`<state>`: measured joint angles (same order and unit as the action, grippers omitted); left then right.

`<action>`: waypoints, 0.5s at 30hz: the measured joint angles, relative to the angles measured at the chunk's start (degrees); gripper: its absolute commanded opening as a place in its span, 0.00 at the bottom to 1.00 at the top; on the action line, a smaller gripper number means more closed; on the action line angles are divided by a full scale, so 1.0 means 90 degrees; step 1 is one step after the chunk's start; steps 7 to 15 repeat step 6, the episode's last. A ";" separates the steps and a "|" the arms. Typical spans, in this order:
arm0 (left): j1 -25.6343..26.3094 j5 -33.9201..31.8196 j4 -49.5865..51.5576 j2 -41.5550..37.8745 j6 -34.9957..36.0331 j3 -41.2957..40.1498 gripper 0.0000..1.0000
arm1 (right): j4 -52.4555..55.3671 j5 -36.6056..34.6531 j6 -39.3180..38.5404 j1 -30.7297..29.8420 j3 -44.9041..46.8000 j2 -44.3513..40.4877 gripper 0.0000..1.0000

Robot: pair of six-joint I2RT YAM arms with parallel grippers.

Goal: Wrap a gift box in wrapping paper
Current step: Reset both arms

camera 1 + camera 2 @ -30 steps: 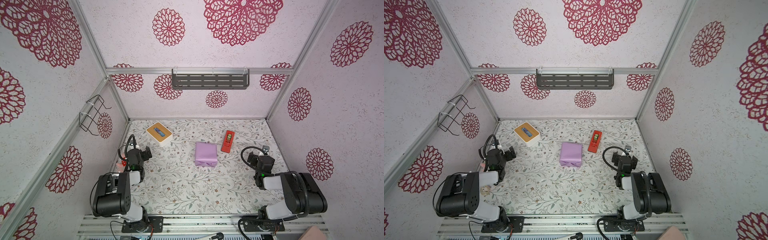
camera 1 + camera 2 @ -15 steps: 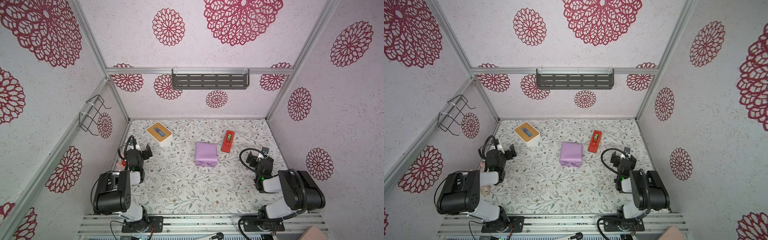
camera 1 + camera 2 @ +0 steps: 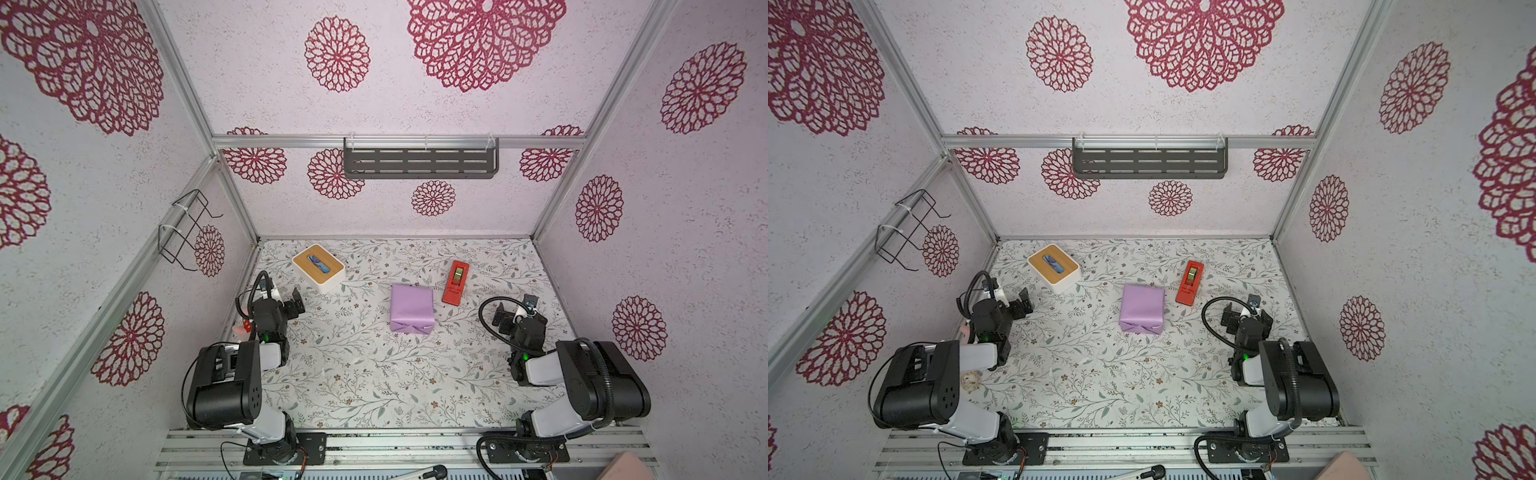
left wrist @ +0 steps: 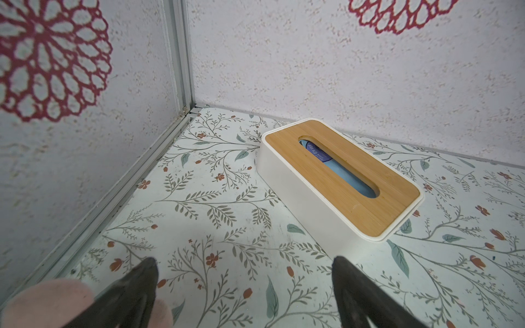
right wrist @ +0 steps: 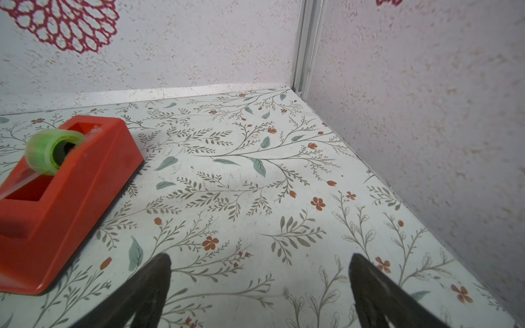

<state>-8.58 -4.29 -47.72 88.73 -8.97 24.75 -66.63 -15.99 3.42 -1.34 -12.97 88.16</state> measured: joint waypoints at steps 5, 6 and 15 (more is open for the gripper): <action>0.0000 0.0000 0.0000 0.0000 0.0000 0.0000 0.97 | 0.0029 0.0053 -0.0063 -0.0007 -0.0073 0.0002 0.99; 0.0000 0.0000 -0.0002 0.0000 0.0000 0.0000 0.97 | 0.0017 0.0078 -0.0083 -0.0012 -0.0080 0.0002 0.99; 0.0000 0.0000 -0.0002 0.0000 0.0000 0.0000 0.97 | 0.0017 0.0078 -0.0083 -0.0012 -0.0080 0.0002 0.99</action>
